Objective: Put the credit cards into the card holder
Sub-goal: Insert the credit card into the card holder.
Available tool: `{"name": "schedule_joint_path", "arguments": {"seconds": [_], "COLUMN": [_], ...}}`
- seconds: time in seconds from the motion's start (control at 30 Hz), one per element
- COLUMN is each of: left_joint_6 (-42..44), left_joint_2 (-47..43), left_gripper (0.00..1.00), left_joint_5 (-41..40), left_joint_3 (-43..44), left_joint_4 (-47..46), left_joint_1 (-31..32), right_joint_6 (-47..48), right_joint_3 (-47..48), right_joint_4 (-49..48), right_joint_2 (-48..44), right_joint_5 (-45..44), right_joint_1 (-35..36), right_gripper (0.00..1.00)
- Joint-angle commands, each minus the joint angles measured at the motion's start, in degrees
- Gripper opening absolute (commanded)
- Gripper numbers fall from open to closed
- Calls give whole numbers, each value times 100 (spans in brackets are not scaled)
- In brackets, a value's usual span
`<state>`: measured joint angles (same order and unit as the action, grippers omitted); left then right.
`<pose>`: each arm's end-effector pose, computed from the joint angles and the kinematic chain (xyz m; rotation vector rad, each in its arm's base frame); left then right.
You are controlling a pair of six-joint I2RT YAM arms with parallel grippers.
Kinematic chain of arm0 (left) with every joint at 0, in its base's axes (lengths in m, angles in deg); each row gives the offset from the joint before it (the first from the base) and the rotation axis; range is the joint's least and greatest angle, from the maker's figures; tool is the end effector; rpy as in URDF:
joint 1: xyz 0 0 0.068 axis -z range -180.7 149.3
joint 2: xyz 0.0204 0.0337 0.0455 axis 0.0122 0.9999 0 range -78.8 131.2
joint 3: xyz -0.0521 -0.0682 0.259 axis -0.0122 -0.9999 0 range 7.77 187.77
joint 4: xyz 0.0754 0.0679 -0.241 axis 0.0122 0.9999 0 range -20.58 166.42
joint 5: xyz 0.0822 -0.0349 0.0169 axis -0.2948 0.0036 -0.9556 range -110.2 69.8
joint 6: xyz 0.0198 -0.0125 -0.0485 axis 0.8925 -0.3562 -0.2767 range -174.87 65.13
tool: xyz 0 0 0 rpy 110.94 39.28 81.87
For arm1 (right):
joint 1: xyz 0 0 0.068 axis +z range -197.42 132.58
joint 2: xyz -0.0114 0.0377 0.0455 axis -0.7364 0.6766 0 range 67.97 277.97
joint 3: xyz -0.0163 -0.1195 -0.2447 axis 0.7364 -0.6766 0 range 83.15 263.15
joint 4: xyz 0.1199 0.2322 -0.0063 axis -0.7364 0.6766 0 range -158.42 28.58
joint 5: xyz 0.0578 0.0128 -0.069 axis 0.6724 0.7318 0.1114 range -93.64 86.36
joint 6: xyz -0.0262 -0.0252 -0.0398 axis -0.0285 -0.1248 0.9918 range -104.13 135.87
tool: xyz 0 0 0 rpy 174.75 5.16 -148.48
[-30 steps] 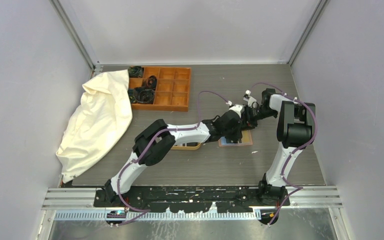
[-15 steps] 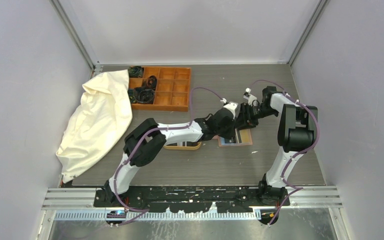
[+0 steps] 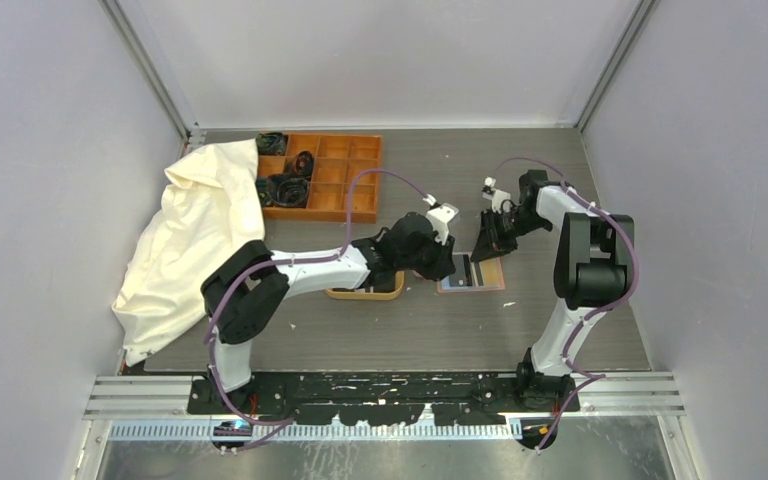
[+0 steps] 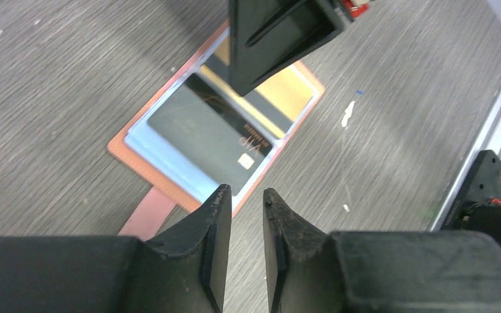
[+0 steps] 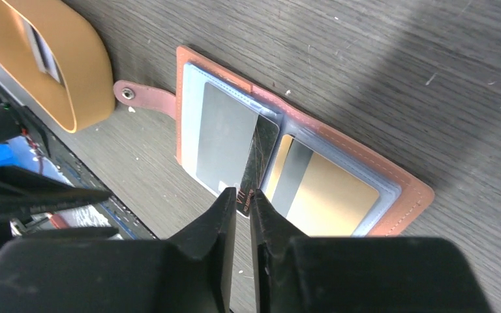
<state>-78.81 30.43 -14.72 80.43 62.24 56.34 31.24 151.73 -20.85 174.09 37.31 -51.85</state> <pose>0.2338 -0.3666 0.2114 0.6939 2.1169 -0.9260 0.3336 -0.0025 0.1649 -0.3078 2.7509 0.9977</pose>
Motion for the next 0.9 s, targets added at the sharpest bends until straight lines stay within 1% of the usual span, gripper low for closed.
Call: {"name": "schedule_joint_path", "arguments": {"seconds": [0.0,0.1,0.2,0.33,0.43,0.7,0.87], "left_joint_6": [216,-246,-711,-735,-722,-693,-713], "left_joint_2": [-384,-347,-225,-134,-60,400,413], "left_gripper": [27,29,29,30,30,31,35], "left_joint_5": [381,991,1362,1352,1287,1319,1328], "left_joint_3": [-290,-554,-687,-653,-603,-380,-371], "left_joint_4": [-454,-887,-1173,-1091,-969,-742,-759], "left_joint_1": [-321,-653,-904,-930,-927,-926,-933], "right_joint_6": [50,8,-45,-95,-129,-134,-120], "right_joint_3": [43,59,50,80,119,198,237], "right_joint_4": [-37,-73,-135,-178,-183,-110,-52], "right_joint_2": [-176,-75,-4,148,284,421,414], "right_joint_5": [-509,-671,-834,-1065,-1167,-746,-604], "right_joint_1": [235,320,382,443,670,796,799], "right_gripper": [16,10,6,5,5,5,5]}}
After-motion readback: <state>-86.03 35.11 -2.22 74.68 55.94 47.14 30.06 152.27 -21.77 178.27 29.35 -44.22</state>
